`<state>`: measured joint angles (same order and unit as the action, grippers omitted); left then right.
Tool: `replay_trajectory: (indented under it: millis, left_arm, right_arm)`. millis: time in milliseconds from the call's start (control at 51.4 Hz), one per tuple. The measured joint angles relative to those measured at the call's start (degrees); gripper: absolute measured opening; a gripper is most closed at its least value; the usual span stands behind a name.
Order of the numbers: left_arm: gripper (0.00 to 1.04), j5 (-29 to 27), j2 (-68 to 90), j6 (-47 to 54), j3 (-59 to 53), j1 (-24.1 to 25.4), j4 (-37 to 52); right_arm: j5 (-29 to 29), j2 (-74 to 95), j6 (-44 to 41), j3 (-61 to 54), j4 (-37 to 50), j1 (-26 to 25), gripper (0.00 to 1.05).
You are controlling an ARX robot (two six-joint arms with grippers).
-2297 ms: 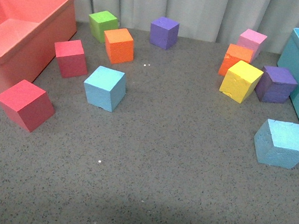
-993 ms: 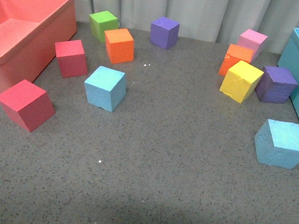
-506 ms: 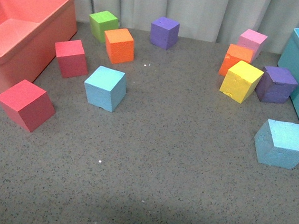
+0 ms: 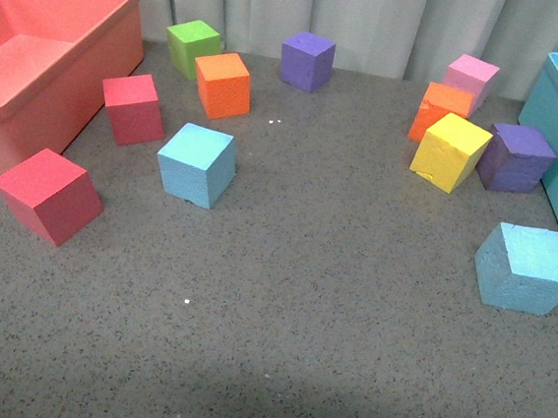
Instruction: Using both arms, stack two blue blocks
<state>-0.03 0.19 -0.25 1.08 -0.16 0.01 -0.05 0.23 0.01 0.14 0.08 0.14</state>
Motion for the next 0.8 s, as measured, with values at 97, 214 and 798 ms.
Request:
replay_trajectory:
  millis: [97,214,798]
  left_arm:
    - [0.98,0.0,0.0,0.0,0.0,0.0,0.02]
    - [0.98,0.0,0.0,0.0,0.0,0.0,0.0]
    - [0.98,0.0,0.0,0.0,0.0,0.0,0.02]
  right_arm:
    - [0.0,0.0,0.0,0.0,0.0,0.0,0.95]
    - [0.0,0.0,0.0,0.0,0.0,-0.02,0.95]
    - [0.0,0.0,0.0,0.0,0.0,-0.02,0.95]
